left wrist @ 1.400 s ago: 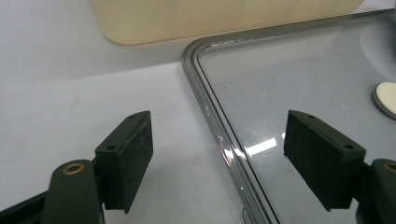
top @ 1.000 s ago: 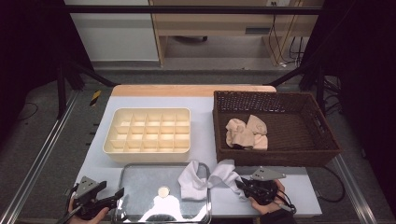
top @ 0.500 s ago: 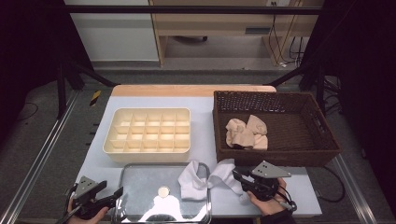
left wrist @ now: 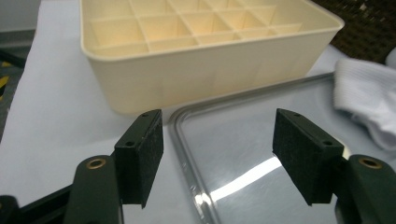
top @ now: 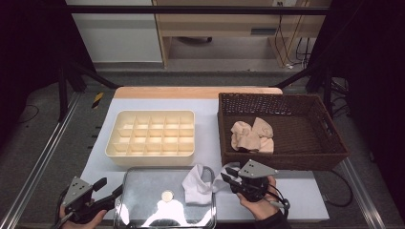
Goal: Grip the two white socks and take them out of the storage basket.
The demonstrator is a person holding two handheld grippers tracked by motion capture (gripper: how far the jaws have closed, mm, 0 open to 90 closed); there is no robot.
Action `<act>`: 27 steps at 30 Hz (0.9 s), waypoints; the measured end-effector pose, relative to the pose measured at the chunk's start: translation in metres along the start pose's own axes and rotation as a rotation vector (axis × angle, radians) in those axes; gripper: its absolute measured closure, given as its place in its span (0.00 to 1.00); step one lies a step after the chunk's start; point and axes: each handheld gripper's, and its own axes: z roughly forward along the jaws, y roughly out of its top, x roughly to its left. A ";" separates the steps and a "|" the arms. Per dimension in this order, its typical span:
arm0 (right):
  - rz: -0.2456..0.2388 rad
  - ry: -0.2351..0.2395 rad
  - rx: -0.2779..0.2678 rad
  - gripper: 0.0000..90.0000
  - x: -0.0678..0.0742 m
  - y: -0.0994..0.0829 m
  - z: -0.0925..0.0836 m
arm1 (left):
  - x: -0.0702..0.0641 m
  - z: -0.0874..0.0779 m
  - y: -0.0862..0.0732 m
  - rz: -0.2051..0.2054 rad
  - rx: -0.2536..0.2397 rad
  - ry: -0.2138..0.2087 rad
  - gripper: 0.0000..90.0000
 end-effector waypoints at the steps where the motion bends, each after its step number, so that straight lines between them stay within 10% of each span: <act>1: -0.008 -0.014 0.008 0.80 0.000 0.001 0.002 | -0.003 -0.001 0.003 0.001 -0.005 -0.007 0.37; 7: 0.011 -0.134 0.059 0.66 -0.014 -0.005 0.009 | -0.022 0.002 0.019 0.023 -0.026 -0.035 0.37; 12: 0.100 -0.138 0.130 0.60 -0.027 -0.022 0.020 | -0.041 0.018 0.025 0.047 -0.004 -0.071 0.36; 27: 0.167 -0.097 0.292 0.99 -0.030 -0.038 0.031 | -0.070 0.064 0.008 0.093 0.061 -0.100 0.36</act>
